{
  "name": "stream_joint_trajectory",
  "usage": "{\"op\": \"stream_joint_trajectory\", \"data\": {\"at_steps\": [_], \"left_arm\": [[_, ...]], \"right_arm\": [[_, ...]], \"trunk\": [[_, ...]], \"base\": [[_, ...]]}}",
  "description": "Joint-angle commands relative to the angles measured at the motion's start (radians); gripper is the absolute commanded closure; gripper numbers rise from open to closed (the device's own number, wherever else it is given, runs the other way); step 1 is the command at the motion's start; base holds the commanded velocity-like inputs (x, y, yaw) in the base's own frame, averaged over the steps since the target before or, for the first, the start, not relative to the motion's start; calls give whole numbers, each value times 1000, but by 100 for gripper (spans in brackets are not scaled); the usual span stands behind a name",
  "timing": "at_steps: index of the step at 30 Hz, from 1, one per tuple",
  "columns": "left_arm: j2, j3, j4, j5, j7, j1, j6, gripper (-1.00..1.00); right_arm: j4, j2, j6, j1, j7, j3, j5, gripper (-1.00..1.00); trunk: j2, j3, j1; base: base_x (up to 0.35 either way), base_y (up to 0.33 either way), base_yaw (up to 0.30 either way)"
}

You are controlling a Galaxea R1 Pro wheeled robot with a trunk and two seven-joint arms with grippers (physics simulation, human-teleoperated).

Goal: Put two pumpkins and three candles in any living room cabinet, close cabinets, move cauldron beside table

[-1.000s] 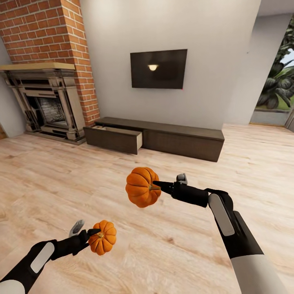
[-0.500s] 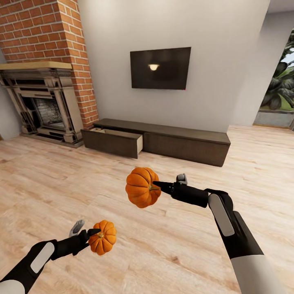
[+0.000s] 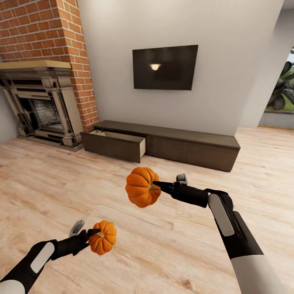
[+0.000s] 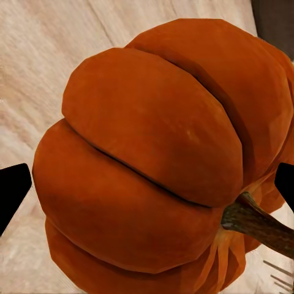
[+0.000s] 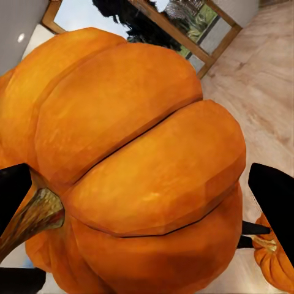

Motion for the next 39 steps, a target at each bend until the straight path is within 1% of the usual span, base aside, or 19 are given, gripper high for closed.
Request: {"op": "stream_joint_trajectory", "data": {"at_steps": [1, 23, 31, 36, 39], "left_arm": [[0, 0, -1, 13, 2, -1, 7, 100], [0, 0, -1, 15, 2, -1, 7, 100], [0, 0, 2, 15, 1, -1, 7, 100], [-1, 0, 5, 15, 1, -1, 7, 100], [0, 0, 6, 15, 1, -1, 7, 100]], "right_arm": [[-1, 0, 9, -1, 2, 0, -13, 100], [-5, 0, 8, -1, 0, 0, -16, 100], [-17, 0, 9, -1, -2, -1, -17, 100], [-17, 0, 9, -1, -1, -2, -18, 100], [-16, 0, 9, -1, 17, -2, -18, 100]], "trunk": [[0, -1, 0], [0, -1, 0], [0, -3, 0], [0, -4, 0], [0, -4, 0]], "base": [[335, 161, 0], [335, 151, 0], [335, 150, -151], [335, 151, -39], [334, 154, -7]]}}
